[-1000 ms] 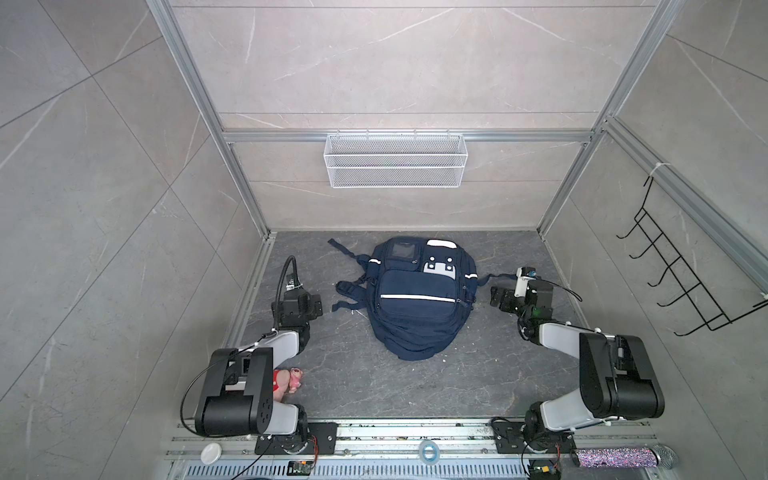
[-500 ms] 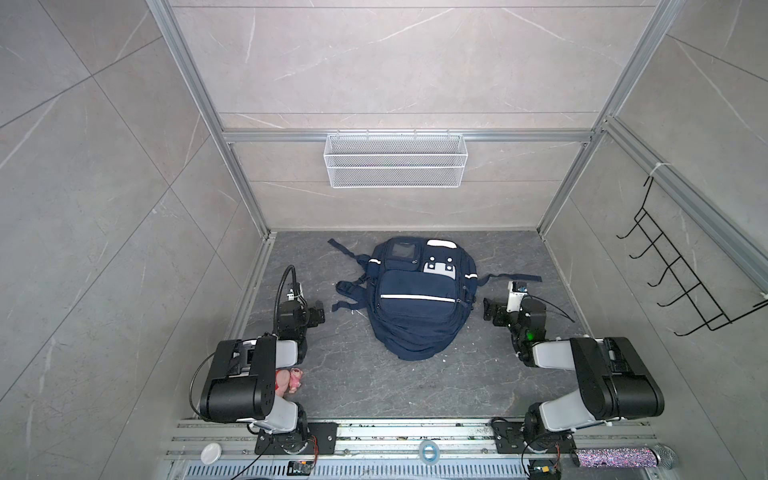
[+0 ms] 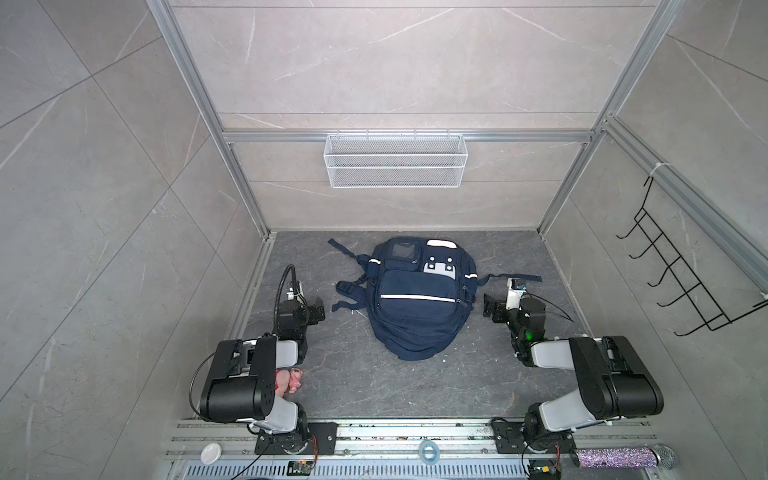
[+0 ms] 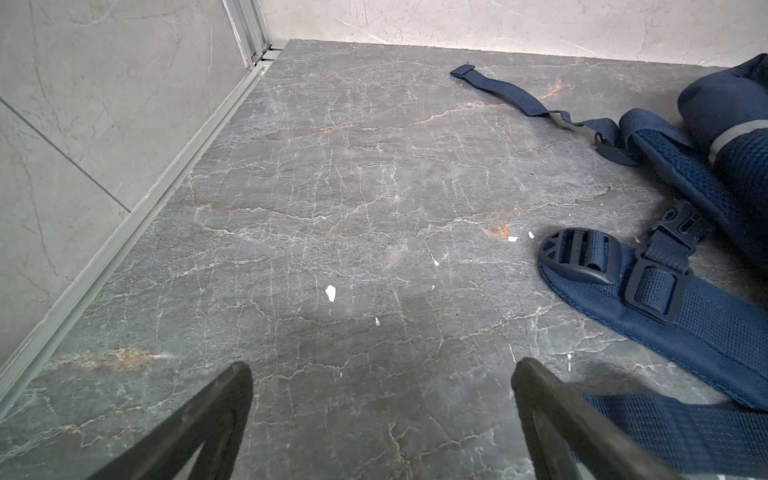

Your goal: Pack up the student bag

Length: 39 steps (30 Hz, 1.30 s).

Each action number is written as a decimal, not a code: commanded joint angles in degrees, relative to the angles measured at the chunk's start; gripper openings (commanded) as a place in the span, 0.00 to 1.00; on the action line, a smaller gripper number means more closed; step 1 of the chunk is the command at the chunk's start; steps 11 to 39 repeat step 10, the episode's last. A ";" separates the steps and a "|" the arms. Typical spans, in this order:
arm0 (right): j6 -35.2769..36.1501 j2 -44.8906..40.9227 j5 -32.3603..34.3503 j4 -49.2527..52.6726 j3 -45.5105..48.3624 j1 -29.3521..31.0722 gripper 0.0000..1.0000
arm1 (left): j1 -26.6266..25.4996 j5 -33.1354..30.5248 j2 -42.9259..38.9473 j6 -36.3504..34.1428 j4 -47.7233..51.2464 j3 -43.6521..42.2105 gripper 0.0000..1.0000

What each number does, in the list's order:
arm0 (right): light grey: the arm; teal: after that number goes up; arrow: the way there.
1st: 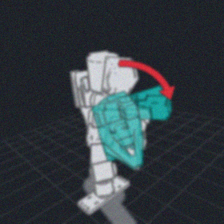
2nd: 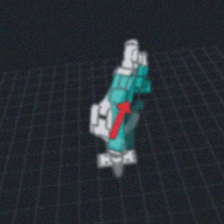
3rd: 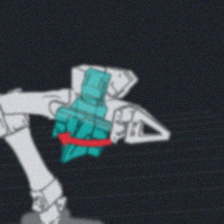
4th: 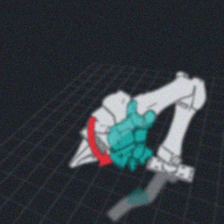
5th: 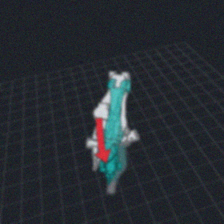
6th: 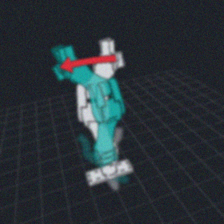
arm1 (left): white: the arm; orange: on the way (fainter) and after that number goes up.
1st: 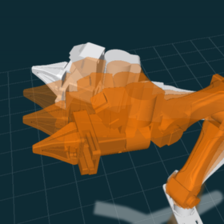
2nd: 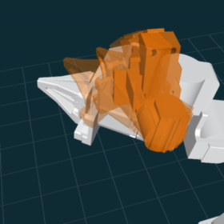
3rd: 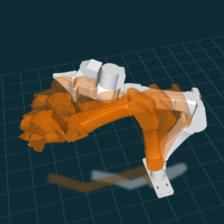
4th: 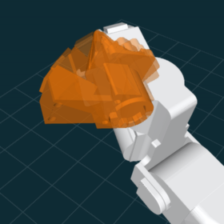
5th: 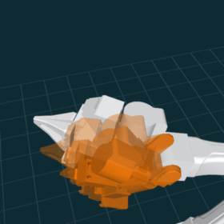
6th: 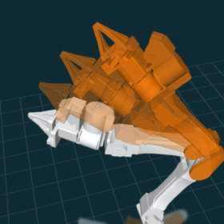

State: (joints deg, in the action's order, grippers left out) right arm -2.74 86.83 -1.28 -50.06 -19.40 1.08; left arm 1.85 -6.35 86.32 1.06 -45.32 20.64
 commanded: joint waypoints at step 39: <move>0.94 0.14 0.49 -1.09 -1.15 0.31 1.00 | -0.09 -0.07 -0.28 -0.88 -3.20 -0.01 1.00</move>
